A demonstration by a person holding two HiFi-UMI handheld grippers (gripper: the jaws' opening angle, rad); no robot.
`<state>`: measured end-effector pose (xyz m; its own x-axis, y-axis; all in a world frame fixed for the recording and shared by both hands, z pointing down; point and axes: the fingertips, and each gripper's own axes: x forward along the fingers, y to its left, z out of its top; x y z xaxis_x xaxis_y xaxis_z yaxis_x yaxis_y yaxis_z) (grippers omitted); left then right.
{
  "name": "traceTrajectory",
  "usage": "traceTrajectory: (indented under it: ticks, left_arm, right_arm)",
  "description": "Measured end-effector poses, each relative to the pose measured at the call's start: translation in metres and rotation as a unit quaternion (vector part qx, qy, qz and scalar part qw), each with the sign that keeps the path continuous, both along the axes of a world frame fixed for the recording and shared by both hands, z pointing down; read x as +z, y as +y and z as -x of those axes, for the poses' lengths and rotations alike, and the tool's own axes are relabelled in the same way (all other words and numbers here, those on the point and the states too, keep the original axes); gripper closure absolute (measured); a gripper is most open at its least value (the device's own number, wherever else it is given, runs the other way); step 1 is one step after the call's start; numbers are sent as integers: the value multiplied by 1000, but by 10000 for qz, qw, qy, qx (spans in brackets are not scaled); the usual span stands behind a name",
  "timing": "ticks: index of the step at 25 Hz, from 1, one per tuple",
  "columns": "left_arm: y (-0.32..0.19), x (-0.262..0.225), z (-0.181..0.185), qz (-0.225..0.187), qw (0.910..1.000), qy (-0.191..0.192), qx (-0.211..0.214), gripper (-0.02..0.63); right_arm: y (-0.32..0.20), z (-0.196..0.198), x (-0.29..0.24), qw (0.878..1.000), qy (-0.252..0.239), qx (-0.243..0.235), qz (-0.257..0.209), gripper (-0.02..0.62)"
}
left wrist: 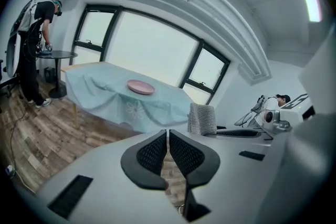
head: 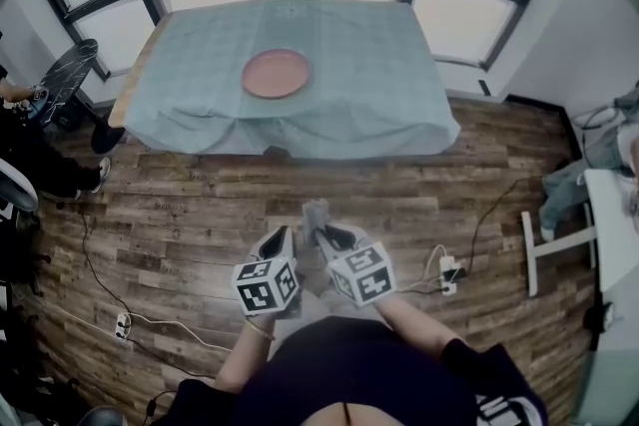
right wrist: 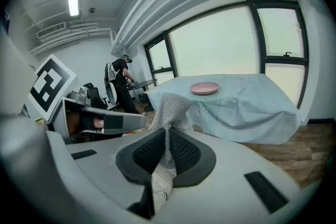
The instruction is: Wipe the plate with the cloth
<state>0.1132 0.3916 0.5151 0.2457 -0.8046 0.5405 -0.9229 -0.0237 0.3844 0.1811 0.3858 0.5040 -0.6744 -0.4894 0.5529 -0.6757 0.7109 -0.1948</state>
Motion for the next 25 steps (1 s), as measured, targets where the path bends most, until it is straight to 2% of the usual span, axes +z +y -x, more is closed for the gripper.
traceTrajectory:
  ticks: [14, 25]
  left_arm:
    - [-22, 2, -3, 6, 9999, 67, -145, 577]
    - [-53, 3, 10, 14, 9996, 166, -249, 577]
  right_arm:
    - [-23, -1, 0, 9997, -225, 7, 106, 563]
    - [-52, 13, -1, 9995, -268, -59, 183, 563]
